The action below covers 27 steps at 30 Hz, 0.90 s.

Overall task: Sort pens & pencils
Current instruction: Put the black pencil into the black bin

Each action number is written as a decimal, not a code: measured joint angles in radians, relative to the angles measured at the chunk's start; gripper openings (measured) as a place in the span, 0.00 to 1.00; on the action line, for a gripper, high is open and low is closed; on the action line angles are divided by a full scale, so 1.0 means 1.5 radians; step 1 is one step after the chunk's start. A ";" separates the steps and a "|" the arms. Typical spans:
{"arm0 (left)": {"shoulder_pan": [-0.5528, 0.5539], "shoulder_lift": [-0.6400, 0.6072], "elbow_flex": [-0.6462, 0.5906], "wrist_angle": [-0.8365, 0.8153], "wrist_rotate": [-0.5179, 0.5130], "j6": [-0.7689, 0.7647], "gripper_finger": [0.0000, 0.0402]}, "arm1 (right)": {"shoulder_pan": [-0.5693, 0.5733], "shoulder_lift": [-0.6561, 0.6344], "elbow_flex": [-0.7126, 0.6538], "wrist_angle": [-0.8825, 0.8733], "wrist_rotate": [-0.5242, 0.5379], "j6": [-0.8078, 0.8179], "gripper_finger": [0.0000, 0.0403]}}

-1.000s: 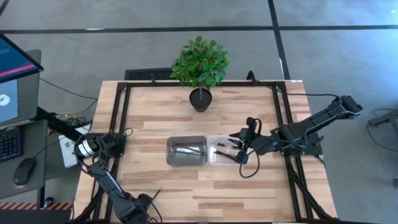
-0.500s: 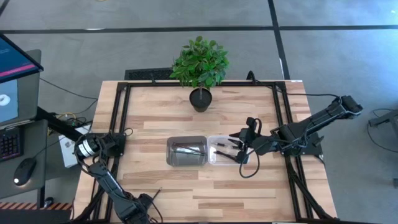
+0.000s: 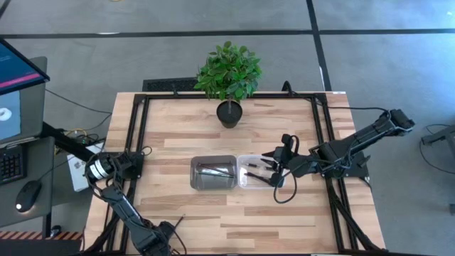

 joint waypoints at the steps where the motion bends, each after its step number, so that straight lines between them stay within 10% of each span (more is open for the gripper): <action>1: 0.000 0.000 0.000 0.000 -0.001 0.000 0.16 | 0.000 0.000 0.000 0.000 0.000 0.000 0.25; 27: -0.001 -0.001 0.001 -0.005 -0.041 -0.001 0.01 | 0.000 0.000 0.000 -0.001 0.000 0.000 0.25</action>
